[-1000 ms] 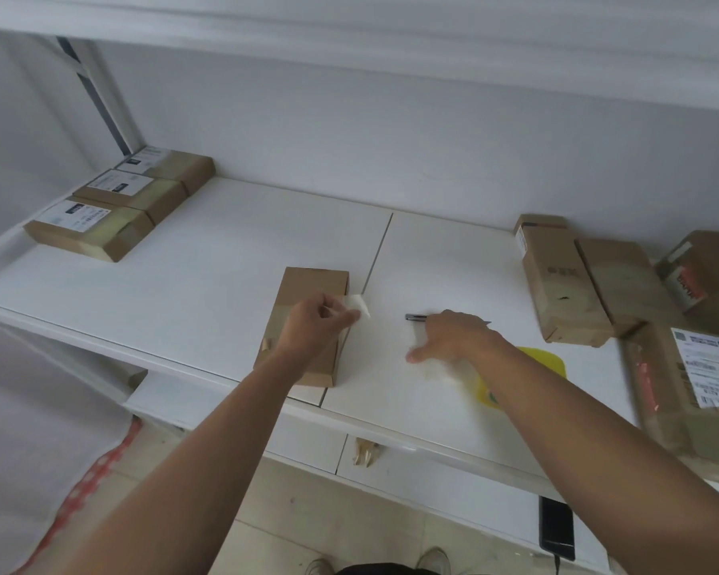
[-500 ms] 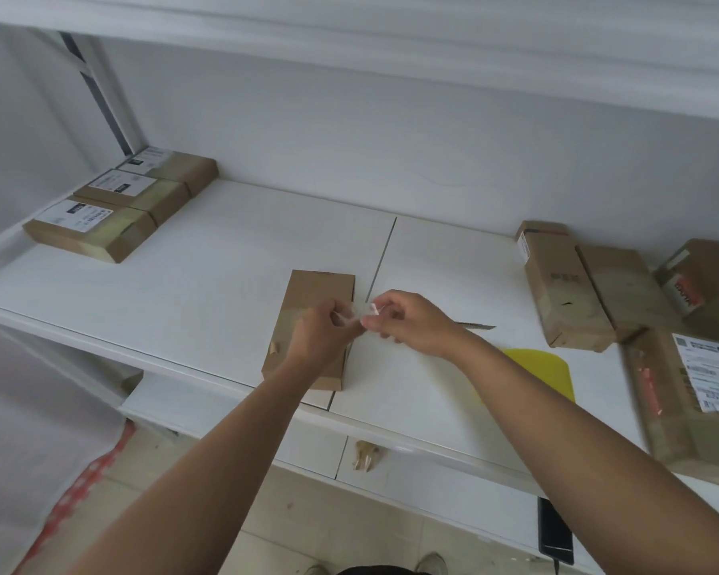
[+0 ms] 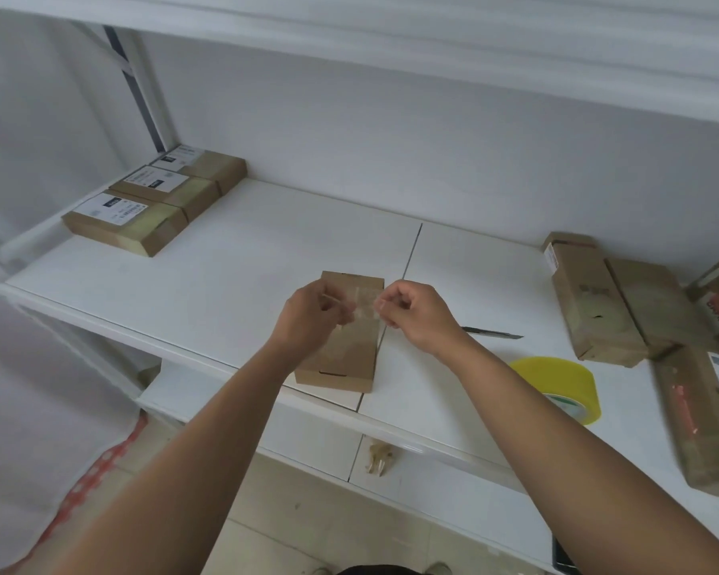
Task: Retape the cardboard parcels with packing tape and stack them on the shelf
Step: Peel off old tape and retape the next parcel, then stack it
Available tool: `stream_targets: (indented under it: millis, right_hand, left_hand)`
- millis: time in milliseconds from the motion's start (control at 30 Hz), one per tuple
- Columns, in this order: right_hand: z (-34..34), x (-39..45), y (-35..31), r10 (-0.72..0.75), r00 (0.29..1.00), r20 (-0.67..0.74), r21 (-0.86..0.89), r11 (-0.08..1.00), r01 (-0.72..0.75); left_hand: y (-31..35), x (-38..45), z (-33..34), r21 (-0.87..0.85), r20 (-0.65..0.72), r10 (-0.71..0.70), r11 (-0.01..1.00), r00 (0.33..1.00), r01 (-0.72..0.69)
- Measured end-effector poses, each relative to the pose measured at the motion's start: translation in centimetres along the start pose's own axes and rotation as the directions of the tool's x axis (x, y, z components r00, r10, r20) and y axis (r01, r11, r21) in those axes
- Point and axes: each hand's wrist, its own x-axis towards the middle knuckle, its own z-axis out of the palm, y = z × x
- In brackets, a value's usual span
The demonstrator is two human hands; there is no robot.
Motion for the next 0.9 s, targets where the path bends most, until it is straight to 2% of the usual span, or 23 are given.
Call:
stream_targets:
  millis: [133, 333, 467, 767, 900]
  right_hand:
    - [1.0, 0.3, -1.3, -0.023, 0.998, -0.060, 0.013, 1.000, 0.024]
    - [1.6, 0.8, -3.4, -0.158, 0.974, -0.162, 0.031, 0.986, 0.165]
    - [1.9, 0.8, -3.9, -0.198, 0.960, -0.196, -0.001, 0.979, 0.202]
    - [3.7, 0.9, -1.3, 0.059, 0.975, -0.213, 0.056, 0.997, -0.048]
    - [4.9, 1.1, -0.1, 0.196, 0.962, -0.191, 0.028, 0.980, -0.195]
  left_hand:
    - [-0.1, 0.0, -1.4, -0.063, -0.007, 0.033, 0.997, 0.999, -0.033]
    - [1.0, 0.5, -3.1, -0.084, -0.123, 0.108, 0.989, 0.987, -0.118]
    - [0.9, 0.7, -3.4, -0.123, -0.115, 0.099, 0.986, 0.988, -0.113]
    - [-1.6, 1.3, -2.0, -0.280, -0.030, -0.005, 0.960, 1.000, -0.004]
    - [-2.8, 2.4, -1.2, -0.208, -0.022, -0.108, 0.973, 0.994, 0.101]
